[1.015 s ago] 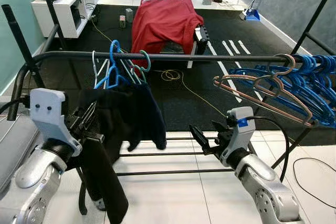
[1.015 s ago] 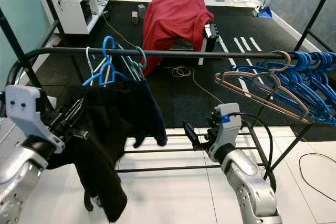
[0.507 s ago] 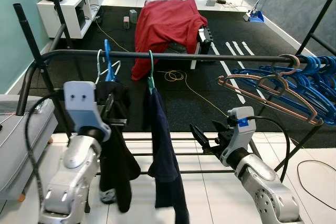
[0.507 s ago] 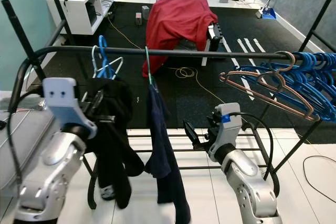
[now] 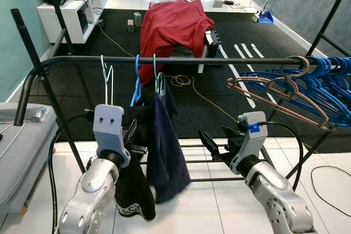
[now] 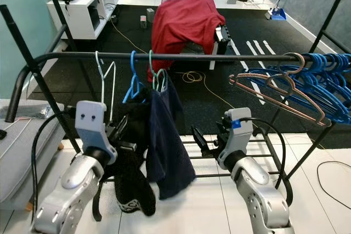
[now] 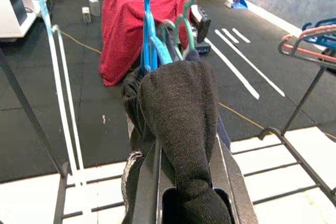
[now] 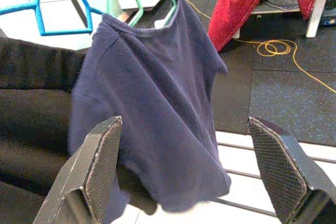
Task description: Hang hanger
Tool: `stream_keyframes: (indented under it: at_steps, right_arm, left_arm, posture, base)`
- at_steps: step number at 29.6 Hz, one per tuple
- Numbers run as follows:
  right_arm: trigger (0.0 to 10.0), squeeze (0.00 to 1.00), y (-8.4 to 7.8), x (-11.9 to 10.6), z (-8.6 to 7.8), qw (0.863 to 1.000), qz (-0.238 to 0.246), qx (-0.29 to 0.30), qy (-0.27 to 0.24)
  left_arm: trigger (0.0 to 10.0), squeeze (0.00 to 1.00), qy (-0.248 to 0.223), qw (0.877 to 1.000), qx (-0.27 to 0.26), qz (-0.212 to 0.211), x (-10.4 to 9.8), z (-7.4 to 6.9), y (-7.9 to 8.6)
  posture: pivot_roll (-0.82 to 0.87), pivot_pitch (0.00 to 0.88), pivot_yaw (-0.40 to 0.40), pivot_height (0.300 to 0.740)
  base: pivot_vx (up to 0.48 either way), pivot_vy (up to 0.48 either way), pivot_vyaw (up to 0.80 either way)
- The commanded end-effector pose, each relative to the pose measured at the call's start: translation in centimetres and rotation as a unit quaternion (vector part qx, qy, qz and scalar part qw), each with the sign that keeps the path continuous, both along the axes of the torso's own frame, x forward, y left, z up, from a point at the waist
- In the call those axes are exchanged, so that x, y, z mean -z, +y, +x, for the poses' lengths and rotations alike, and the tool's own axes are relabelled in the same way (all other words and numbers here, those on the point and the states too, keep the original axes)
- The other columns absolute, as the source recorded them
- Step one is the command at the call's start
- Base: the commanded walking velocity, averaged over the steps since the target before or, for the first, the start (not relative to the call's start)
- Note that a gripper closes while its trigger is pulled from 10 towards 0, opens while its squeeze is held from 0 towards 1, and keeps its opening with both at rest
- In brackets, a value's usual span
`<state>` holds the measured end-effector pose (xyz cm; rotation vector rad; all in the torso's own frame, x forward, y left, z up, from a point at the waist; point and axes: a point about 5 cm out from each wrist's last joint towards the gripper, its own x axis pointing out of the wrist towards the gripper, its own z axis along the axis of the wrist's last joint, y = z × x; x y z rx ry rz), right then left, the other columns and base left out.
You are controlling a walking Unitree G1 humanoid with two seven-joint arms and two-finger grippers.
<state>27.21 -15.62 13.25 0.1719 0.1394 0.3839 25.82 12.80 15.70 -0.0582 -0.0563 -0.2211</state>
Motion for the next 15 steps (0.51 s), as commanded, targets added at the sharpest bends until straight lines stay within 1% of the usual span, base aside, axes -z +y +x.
stream_keyframes:
  at_steps: [1, 2, 3, 4, 5, 6, 9, 10, 12, 14, 15]
  right_arm:
    - [10.0, 0.0, -0.2, 0.0, -0.1, 1.0, 0.003, 0.003, 0.003]
    - [10.0, 0.0, -0.2, 0.0, -0.1, 1.0, 0.002, 0.003, 0.003]
    - [10.0, 0.0, -0.2, 0.0, 0.0, 1.0, 0.002, 0.003, 0.003]
    - [10.0, 0.0, -0.2, 0.0, 0.0, 1.0, 0.002, 0.003, 0.003]
    - [10.0, 0.0, -0.2, 0.0, 0.0, 1.0, 0.002, 0.003, 0.002]
    - [10.0, 0.0, -0.2, 0.0, 0.0, 1.0, 0.002, 0.004, 0.002]
    - [10.0, 0.0, -0.2, 0.0, 0.0, 1.0, 0.002, 0.004, 0.002]
    - [10.0, 0.0, -0.2, 0.0, 0.0, 1.0, 0.002, 0.004, 0.002]
    - [10.0, 0.0, -0.2, 0.0, 0.0, 1.0, 0.002, 0.003, 0.003]
    - [10.0, 0.0, -0.2, 0.0, 0.0, 1.0, 0.002, 0.003, 0.003]
    - [10.0, 0.0, -0.2, 0.0, 0.0, 1.0, 0.002, 0.002, 0.004]
  left_arm:
    - [10.0, 0.0, 0.02, 1.0, 0.015, 0.003, 0.6, -0.4, -0.5]
    - [10.0, 0.0, 0.042, 0.999, 0.03, 0.005, 1.1, -0.6, -1.1]
    - [10.0, 0.0, 0.054, 0.998, 0.043, 0.004, 1.4, -0.8, -1.5]
    - [10.0, 0.0, 0.054, 0.998, 0.043, 0.004, 1.4, -0.8, -1.5]
    - [10.0, 0.88, 0.063, 0.997, 0.047, 0.005, 1.7, -0.8, -1.7]
    - [10.0, 1.0, 0.07, 0.996, 0.053, 0.0, 1.8, -0.9, -1.8]
    - [10.0, 1.0, 0.076, 0.995, 0.061, -0.002, 1.9, -1.0, -1.9]
    - [10.0, 1.0, 0.082, 0.994, 0.076, -0.004, 2.1, -1.2, -2.2]
    - [10.0, 1.0, 0.098, 0.985, 0.141, -0.007, 2.2, -2.5, -2.7]
    - [10.0, 1.0, 0.098, 0.985, 0.141, -0.007, 2.2, -2.5, -2.7]
    - [10.0, 1.0, 0.105, 0.981, 0.166, -0.009, 2.2, -3.0, -2.9]
  posture:
    - [-0.07, 0.035, -0.04, 0.74]
    - [-0.07, 0.034, -0.037, 0.74]
    - [-0.07, 0.033, -0.035, 0.74]
    - [-0.07, 0.033, -0.035, 0.74]
    - [-0.07, 0.033, -0.035, 0.74]
    - [-0.08, 0.031, -0.035, 0.74]
    - [-0.08, 0.031, -0.035, 0.74]
    - [-0.07, 0.027, -0.037, 0.74]
    - [-0.07, 0.024, -0.041, 0.74]
    - [-0.07, 0.024, -0.041, 0.74]
    - [-0.07, 0.024, -0.041, 0.74]
  base:
    - [0.0, 0.0, 0.0]
    - [0.0, 0.0, 0.0]
    - [0.0, 0.0, 0.0]
    - [0.0, 0.0, 0.0]
    - [0.0, 0.0, 0.0]
    - [0.0, 0.0, 0.0]
    - [0.0, 0.0, 0.0]
    - [0.0, 0.0, 0.0]
    - [0.0, 0.0, 0.0]
    - [0.0, 0.0, 0.0]
    - [0.0, 0.0, 0.0]
